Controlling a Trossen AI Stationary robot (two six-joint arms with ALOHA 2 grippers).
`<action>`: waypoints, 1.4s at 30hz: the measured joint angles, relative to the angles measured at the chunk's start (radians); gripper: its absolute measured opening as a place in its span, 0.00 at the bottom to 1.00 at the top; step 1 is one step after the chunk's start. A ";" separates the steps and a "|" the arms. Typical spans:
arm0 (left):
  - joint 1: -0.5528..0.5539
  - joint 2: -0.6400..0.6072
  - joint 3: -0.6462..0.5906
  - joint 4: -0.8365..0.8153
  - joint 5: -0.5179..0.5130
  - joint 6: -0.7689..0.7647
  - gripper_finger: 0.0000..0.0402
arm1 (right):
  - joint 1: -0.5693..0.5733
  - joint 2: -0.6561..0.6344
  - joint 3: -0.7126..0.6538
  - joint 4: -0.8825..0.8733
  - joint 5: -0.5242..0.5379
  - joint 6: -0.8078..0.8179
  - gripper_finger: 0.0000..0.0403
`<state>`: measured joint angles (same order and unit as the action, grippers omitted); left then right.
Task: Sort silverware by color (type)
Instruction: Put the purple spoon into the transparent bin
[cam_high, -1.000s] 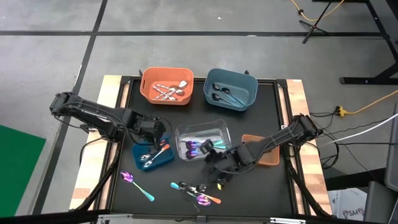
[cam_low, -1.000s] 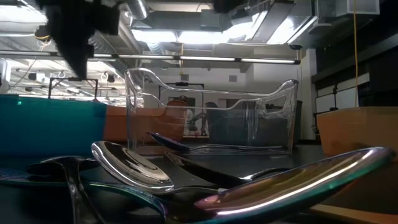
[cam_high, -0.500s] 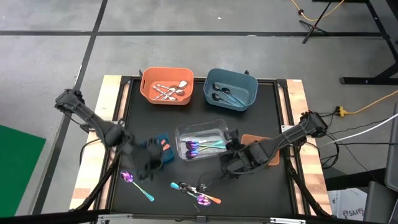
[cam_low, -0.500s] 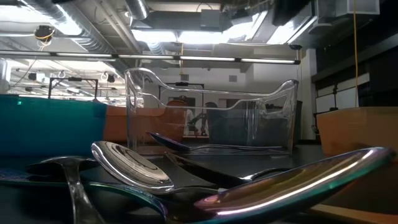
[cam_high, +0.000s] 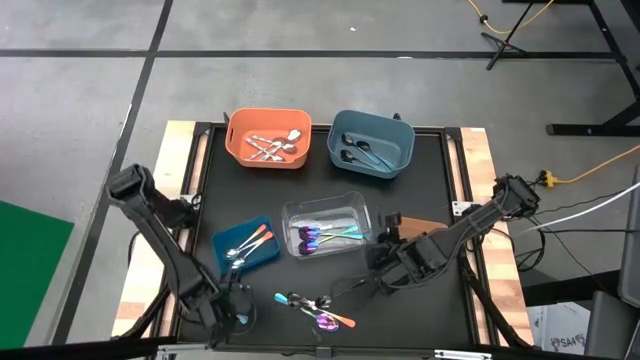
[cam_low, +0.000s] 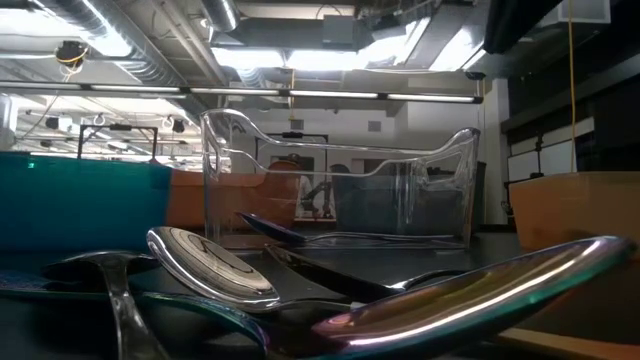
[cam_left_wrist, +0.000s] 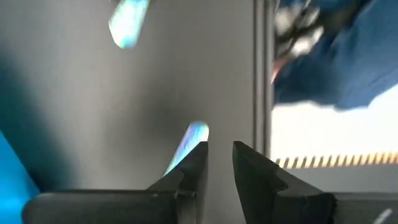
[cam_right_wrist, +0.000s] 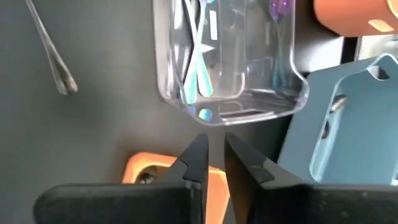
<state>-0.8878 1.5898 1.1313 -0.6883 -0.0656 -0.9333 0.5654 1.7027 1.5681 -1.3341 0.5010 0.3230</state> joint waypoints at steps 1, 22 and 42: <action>-0.010 0.020 0.000 -0.014 0.021 0.000 0.17 | -0.002 0.000 0.000 0.010 -0.005 0.000 0.10; -0.098 0.106 -0.019 -0.253 0.035 0.079 0.17 | -0.002 0.000 0.000 0.077 -0.015 -0.024 0.10; -0.099 0.207 -0.019 -0.250 0.033 0.204 0.17 | -0.002 0.001 0.000 0.077 -0.023 -0.015 0.10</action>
<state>-0.9871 1.7966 1.1118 -0.9383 -0.0327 -0.7296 0.5629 1.7039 1.5681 -1.2568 0.4778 0.3075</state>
